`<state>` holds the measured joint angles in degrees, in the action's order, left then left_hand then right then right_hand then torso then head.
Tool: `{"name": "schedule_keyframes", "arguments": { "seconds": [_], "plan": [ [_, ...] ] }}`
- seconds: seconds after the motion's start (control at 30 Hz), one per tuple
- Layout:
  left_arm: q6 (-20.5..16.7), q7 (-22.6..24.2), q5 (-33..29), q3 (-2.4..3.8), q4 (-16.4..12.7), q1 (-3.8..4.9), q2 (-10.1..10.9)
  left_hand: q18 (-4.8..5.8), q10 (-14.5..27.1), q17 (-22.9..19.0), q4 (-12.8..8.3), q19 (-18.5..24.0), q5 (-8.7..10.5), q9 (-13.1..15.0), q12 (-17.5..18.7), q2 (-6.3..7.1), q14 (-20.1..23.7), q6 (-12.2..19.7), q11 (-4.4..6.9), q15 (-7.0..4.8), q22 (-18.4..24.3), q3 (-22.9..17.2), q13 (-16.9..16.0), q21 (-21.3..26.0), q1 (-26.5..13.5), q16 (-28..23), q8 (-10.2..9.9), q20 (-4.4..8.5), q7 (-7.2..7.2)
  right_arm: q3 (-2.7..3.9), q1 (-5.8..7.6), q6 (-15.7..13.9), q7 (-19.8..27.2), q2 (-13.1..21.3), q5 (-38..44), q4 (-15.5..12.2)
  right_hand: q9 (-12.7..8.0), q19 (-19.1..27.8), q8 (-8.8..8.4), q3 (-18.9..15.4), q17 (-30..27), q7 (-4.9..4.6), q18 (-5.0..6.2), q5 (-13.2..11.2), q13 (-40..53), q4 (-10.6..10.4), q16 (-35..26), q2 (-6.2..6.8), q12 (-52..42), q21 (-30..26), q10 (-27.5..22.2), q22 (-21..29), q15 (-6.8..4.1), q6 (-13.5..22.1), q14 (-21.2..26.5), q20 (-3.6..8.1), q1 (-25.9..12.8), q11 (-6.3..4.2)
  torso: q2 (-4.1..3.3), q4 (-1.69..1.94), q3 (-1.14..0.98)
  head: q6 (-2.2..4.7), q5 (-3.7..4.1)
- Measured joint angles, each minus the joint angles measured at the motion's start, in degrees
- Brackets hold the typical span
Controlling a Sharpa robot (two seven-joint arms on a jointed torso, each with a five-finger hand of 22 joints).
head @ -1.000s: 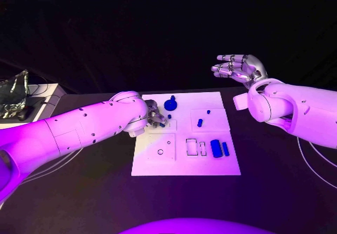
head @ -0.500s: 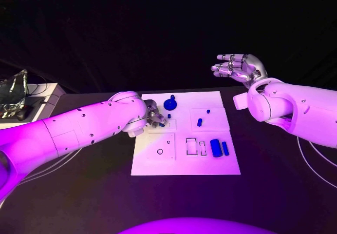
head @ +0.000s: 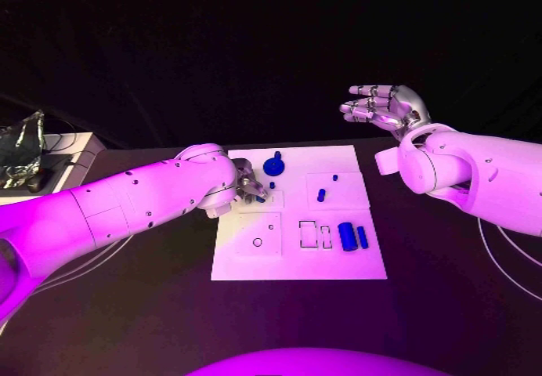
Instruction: Assemble the parts on the task board
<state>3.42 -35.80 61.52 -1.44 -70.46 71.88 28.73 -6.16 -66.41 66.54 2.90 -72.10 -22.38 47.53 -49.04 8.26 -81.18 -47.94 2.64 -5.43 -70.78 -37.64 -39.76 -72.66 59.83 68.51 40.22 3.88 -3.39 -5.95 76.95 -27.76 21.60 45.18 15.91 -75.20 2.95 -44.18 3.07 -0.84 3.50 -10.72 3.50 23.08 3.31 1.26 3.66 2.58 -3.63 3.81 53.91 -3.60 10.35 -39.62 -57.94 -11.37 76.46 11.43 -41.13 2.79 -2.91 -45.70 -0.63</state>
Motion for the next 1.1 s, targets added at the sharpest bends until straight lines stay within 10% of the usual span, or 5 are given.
{"name": "schedule_keyframes", "arguments": {
  "seconds": [1.1],
  "plan": [
    [1.4, -1.5, -0.4, 0.12, 1.8, 0.37, -1.5, 0.94, -2.5, 1.4, -2.9, -0.9, 0.39, 0.0, 1.0, -1.21, -0.6, -2.3, 0.73, -0.6, -1.4, 2.9, -0.5, 0.9, -1.2, 0.0, -2.7, 0.93, 0.7, 0.0, 0.0, 0.4, -0.1, 0.0, 0.1, 0.0, 0.0, 0.0, 0.0, 0.0, 0.0, 0.0, 0.0, 0.0, 0.0, 0.0, 0.0, 0.0, 0.0, 0.0, -0.4, 0.0, 0.0, 0.0, 0.0, 0.0, 0.0, 0.0, 0.03, 0.02, 0.03, -0.32, 0.21]
  ]
}}
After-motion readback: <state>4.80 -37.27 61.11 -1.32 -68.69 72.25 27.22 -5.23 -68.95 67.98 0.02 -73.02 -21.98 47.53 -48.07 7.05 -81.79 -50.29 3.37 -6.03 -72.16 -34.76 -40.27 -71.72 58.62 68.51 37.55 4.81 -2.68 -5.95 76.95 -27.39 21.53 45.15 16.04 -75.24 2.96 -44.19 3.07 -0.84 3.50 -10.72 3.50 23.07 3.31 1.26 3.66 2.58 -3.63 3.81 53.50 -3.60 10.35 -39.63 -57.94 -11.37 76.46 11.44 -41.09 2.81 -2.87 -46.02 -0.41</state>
